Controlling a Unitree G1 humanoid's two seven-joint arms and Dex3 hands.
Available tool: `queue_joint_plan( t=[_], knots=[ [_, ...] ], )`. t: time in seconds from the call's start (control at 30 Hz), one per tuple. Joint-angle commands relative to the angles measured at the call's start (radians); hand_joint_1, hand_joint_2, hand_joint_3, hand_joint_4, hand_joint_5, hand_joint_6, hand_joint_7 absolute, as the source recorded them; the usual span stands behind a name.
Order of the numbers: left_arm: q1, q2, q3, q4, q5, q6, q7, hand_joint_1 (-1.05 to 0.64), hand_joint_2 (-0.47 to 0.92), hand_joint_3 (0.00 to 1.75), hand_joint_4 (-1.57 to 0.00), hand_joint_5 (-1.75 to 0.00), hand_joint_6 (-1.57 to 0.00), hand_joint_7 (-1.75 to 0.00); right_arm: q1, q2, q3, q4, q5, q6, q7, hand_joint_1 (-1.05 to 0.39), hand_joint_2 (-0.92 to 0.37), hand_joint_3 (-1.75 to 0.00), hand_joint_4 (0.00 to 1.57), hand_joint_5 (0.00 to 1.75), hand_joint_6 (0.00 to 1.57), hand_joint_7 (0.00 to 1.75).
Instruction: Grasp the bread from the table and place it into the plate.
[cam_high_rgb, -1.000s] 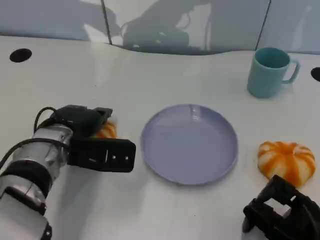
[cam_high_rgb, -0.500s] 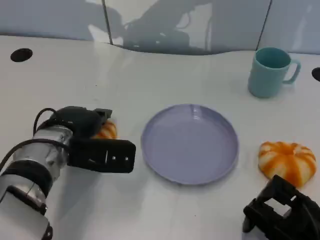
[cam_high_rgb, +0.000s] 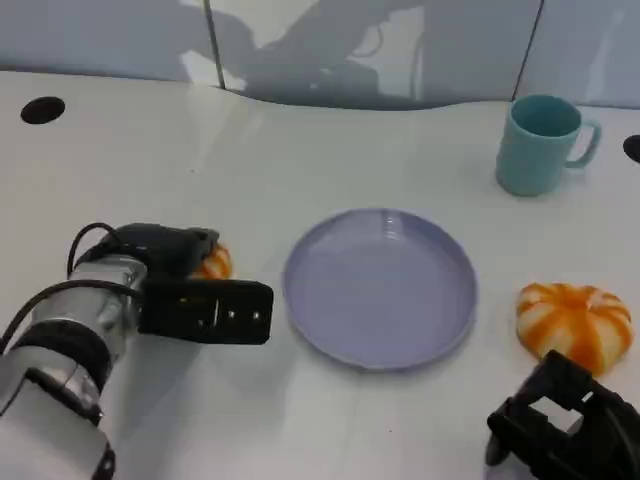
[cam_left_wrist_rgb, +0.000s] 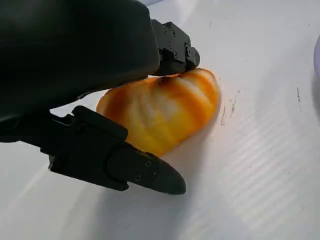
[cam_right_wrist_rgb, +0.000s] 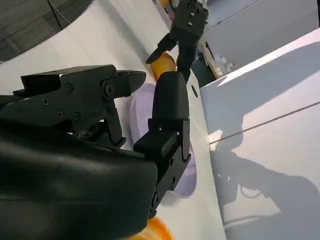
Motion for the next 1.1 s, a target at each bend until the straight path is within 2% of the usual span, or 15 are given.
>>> queue_joint_plan(
  t=[0.03,0.2,0.3,0.37,1.1],
  knots=[
    [-0.019,0.007,-0.001,0.012,-0.010,0.006,-0.013,-0.57,0.86,0.00,-0.13,-0.04,-0.13,-0.01,0.003,-0.014,-0.010,0.001,0.008,-0.011,0.003,-0.64,-0.92,-0.13,0.79,1.55,0.67,1.40],
    [-0.019,0.008,-0.004,0.013,-0.014,0.006,-0.013,-0.57,0.86,0.00,-0.13,-0.03,-0.13,-0.01,0.003,-0.014,-0.010,0.001,0.008,-0.011,0.003,-0.64,-0.92,-0.14,0.79,1.55,0.66,1.40],
    [0.030,-0.015,0.011,0.030,-0.033,0.041,0.009,-0.42,0.89,0.00,-0.37,-0.10,-0.35,-0.03,0.020,-0.023,-0.014,-0.030,0.029,0.023,0.008,-0.64,-0.92,-0.13,0.77,1.56,0.66,1.39],
    [0.035,-0.018,0.012,0.033,-0.036,0.046,0.012,-0.39,0.90,0.00,-0.42,-0.10,-0.41,-0.03,0.023,-0.025,-0.013,-0.036,0.033,0.030,0.007,-0.64,-0.92,-0.12,0.77,1.56,0.67,1.38],
    [0.035,-0.019,0.017,0.033,-0.032,0.048,0.014,-0.39,0.91,0.00,-0.47,-0.04,-0.43,0.00,0.025,-0.027,-0.011,-0.042,0.035,0.037,0.005,-0.64,-0.92,-0.11,0.76,1.57,0.68,1.37]
  ],
)
